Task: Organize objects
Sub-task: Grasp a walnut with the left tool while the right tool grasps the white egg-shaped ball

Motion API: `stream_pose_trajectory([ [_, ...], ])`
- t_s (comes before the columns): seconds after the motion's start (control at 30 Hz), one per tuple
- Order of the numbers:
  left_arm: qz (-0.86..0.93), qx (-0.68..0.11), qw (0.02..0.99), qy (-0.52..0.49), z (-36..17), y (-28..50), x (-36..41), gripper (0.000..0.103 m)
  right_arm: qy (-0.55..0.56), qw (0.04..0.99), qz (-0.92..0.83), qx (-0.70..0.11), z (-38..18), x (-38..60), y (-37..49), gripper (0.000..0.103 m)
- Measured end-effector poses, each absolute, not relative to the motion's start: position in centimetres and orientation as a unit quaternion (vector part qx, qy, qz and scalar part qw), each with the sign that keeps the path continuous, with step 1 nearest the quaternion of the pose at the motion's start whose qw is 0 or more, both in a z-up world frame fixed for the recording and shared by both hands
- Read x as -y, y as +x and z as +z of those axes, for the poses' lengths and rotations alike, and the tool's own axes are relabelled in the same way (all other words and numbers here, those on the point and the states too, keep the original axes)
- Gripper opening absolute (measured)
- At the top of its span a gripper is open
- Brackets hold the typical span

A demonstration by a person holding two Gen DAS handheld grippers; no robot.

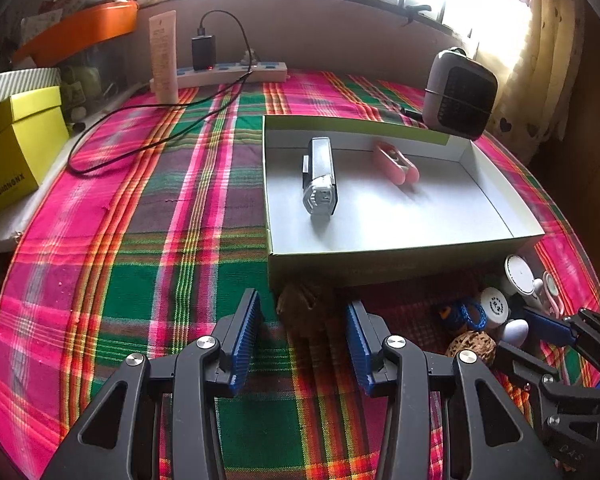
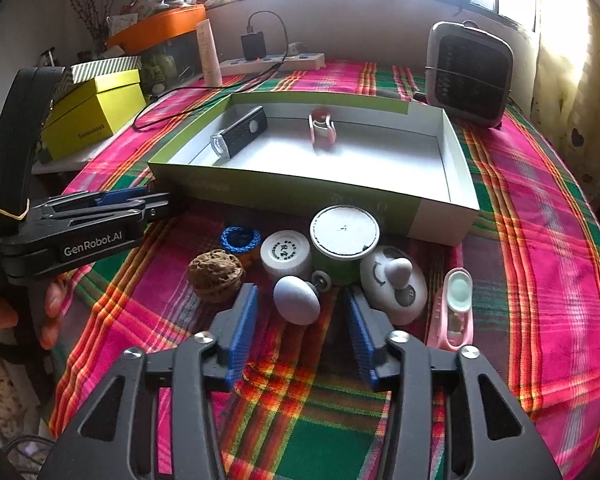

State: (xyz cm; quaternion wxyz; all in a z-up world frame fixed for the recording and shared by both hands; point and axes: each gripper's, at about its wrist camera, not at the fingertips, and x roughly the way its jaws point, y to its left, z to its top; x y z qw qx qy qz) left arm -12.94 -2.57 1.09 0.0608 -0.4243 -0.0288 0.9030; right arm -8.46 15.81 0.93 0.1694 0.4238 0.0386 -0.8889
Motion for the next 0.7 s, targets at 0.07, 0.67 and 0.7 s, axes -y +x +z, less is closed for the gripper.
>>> stream_pose_trajectory([
  [0.07, 0.903, 0.030, 0.058, -0.424, 1.10, -13.01, 2.61, 0.039, 0.424, 0.170, -0.889, -0.038, 0.92, -15.79, -8.45, 0.038],
  [0.67, 0.904, 0.028, 0.052, -0.424, 1.13, -12.94, 2.73, 0.026, 0.422, 0.176, -0.888, -0.041, 0.92, -15.65, -8.39, 0.023],
  [0.7, 0.904, 0.029, 0.053, -0.424, 1.15, -12.93, 2.78, 0.026, 0.422, 0.177, -0.888, -0.041, 0.92, -15.66, -8.35, 0.023],
])
